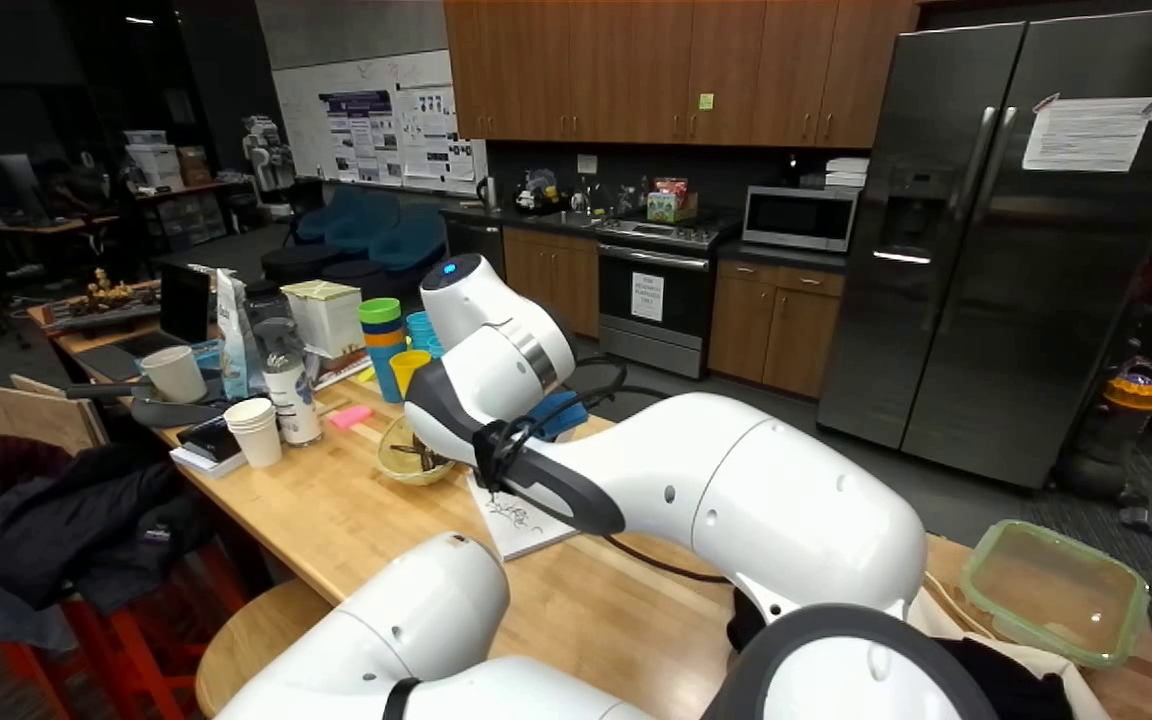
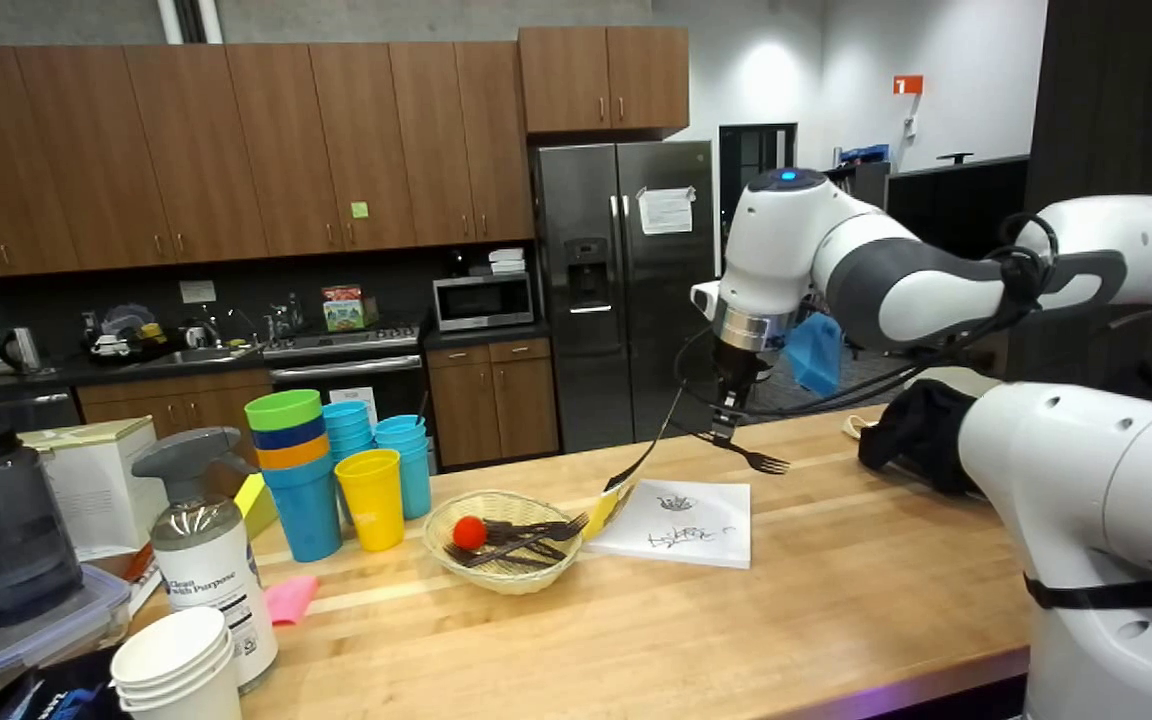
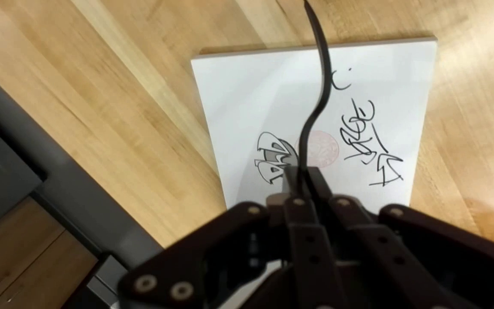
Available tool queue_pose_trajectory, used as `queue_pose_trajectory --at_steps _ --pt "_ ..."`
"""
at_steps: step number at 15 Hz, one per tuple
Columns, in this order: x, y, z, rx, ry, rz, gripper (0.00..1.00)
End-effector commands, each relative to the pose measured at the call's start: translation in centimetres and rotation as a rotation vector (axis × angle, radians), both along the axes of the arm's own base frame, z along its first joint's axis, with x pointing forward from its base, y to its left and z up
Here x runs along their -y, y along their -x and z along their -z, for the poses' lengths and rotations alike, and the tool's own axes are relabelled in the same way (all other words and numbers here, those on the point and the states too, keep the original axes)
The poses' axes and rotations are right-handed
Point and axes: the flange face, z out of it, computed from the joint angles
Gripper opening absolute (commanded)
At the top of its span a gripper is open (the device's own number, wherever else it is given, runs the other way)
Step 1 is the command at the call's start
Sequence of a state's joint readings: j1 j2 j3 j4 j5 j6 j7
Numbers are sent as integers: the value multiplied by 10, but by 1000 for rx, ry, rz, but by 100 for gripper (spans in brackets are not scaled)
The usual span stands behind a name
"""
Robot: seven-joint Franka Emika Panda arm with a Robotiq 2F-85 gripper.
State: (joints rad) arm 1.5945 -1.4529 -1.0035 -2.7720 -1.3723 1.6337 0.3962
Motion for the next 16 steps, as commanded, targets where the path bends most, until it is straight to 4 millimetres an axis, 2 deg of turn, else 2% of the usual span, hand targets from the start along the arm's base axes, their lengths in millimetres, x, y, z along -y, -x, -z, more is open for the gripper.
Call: queue_pose_trajectory --at_steps 1,7,16 --pt "-15 12 -15 44 1 -19 1" --pt "-33 35 -35 82 18 -62 1" --pt "-39 60 -53 83 33 -87 1"
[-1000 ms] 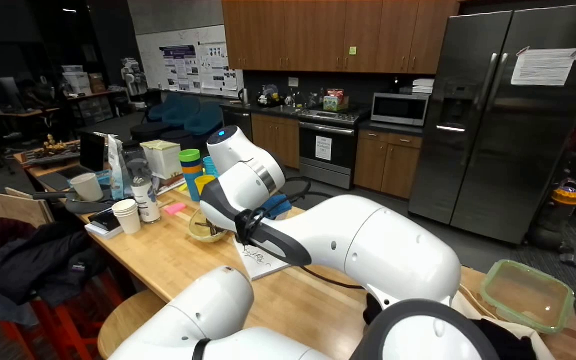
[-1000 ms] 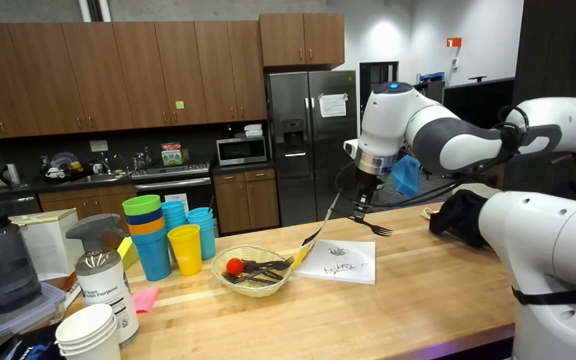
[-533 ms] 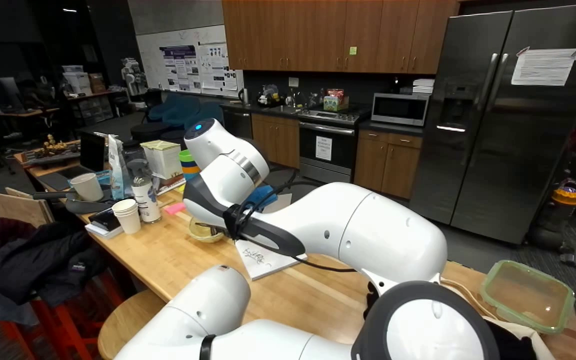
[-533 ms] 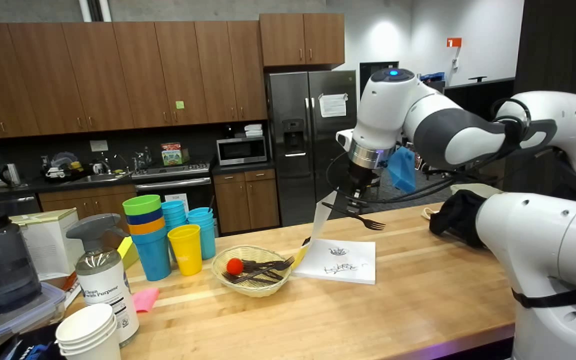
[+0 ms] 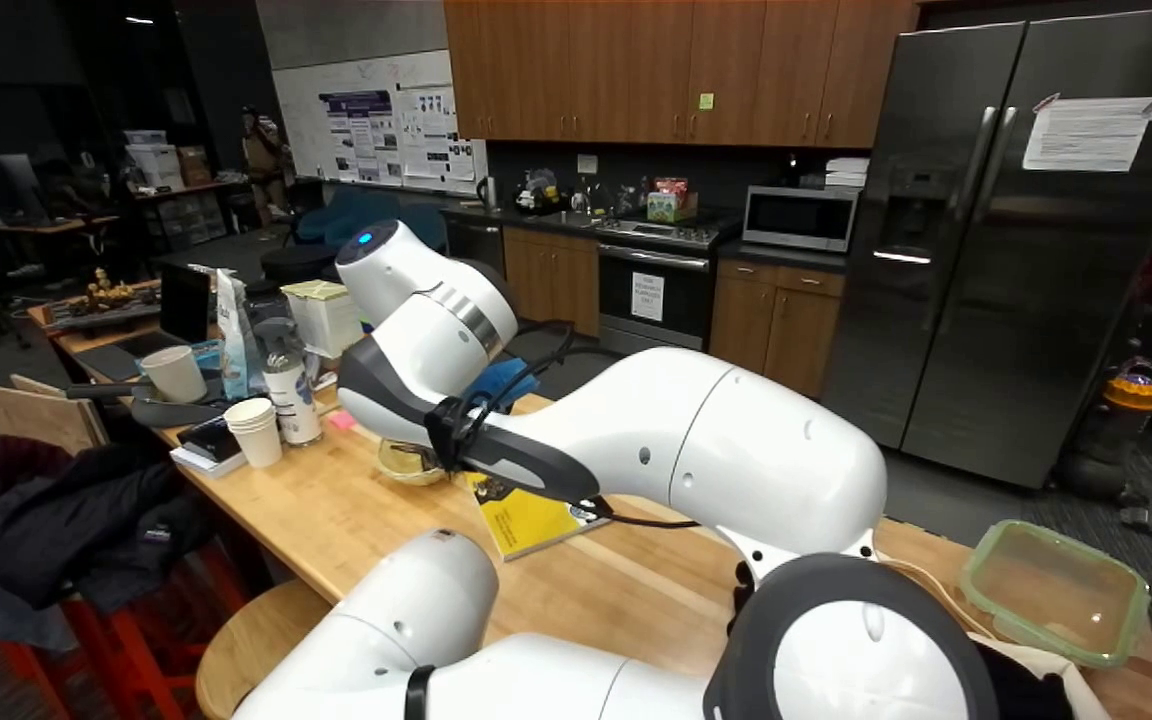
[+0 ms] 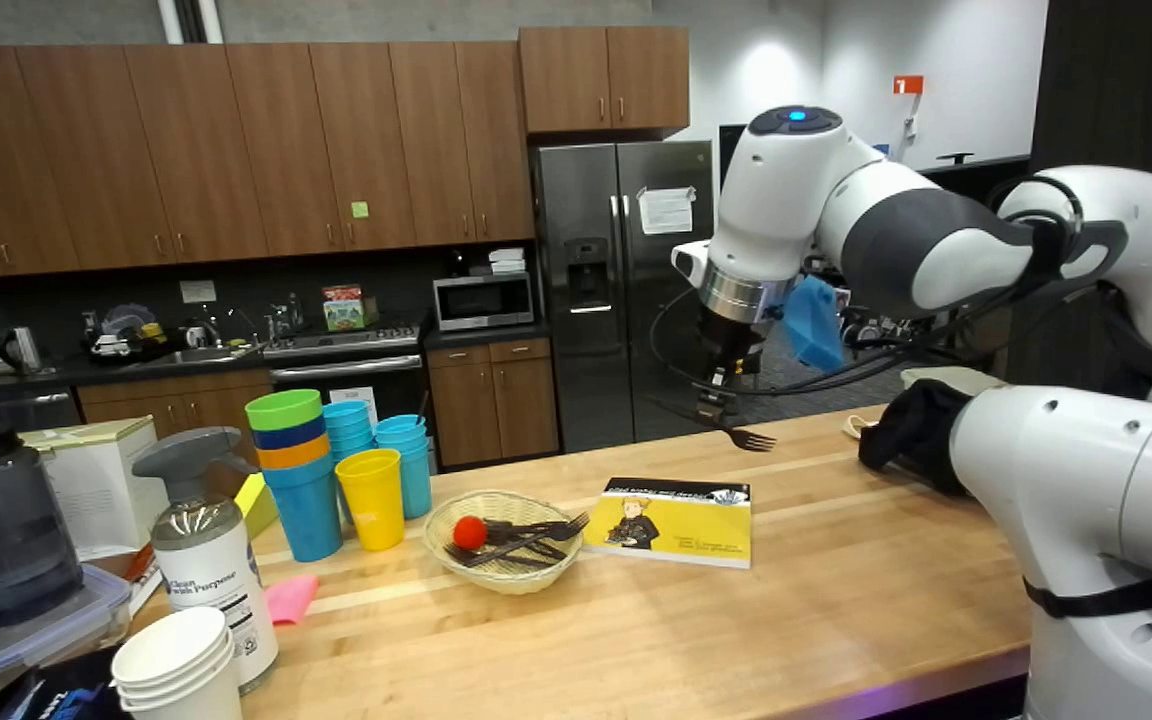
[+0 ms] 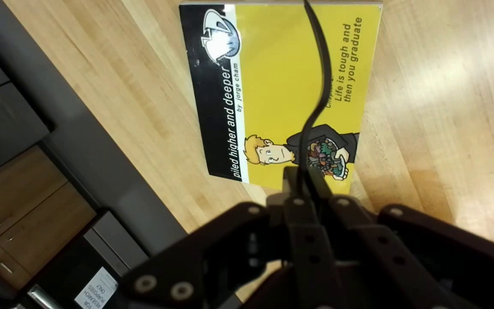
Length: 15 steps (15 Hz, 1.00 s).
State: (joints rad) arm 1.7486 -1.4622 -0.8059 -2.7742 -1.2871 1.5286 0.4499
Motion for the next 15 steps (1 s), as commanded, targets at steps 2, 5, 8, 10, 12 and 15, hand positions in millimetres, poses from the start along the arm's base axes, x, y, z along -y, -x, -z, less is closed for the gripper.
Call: queue_pose_trajectory --at_steps 2,5,8,10,12,15 --pt "0 13 -9 -5 8 7 1" --pt "0 18 -14 -4 1 6 1" --pt "-1 22 -18 -5 -9 1 1" --pt "0 24 -20 0 -9 1 1" --pt "-2 19 -16 2 -7 -10 5" --pt "-2 20 -17 5 -8 -10 5"
